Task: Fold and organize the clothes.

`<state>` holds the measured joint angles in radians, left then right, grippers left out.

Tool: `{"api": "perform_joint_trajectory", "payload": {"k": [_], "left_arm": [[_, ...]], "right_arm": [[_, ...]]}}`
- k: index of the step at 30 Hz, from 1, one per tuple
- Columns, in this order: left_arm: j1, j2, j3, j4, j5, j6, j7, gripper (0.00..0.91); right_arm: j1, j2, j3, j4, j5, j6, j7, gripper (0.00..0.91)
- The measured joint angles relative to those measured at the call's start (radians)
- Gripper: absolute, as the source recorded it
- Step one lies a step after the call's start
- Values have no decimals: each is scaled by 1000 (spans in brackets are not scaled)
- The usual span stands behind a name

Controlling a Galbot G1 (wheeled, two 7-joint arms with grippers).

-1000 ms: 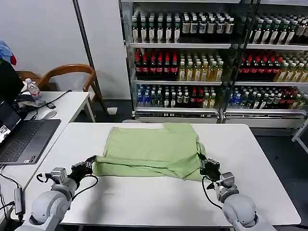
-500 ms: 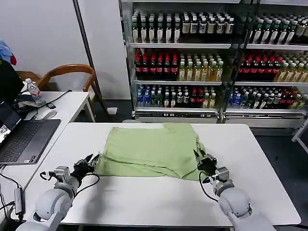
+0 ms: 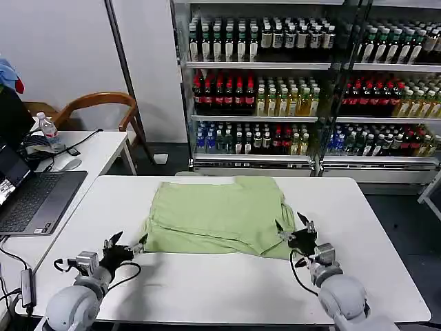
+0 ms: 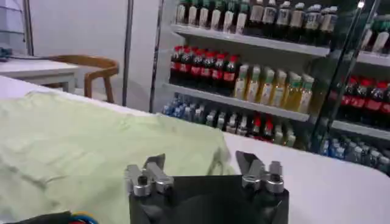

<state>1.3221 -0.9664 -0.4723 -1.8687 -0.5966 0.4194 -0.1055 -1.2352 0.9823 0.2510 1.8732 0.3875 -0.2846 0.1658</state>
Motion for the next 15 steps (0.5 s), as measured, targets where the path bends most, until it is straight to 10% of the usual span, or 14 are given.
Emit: {"api": "perform_joint_trajectory", "payload": {"k": [2, 3, 4, 5, 6, 15], "left_arm": [[3, 0, 2, -1, 5, 6, -3, 907], [3, -1, 3, -1, 7, 8, -5, 907], [3, -2, 4, 0, 9, 11, -7, 907], [3, -2, 5, 1, 11, 15, -9, 161], [3, -2, 7, 2, 13, 19, -11, 60], [4, 2, 18, 14, 20, 44, -14, 60]], "right_arm": [[-24, 0, 3, 13, 5, -10, 6, 907], [-33, 0, 3, 17, 8, -13, 8, 766], [-41, 0, 3, 20, 12, -17, 11, 81], [-48, 0, 3, 24, 16, -21, 13, 0], [-53, 1, 4, 25, 22, -25, 14, 0], [-81, 2, 0, 32, 83, -62, 20, 0]]}}
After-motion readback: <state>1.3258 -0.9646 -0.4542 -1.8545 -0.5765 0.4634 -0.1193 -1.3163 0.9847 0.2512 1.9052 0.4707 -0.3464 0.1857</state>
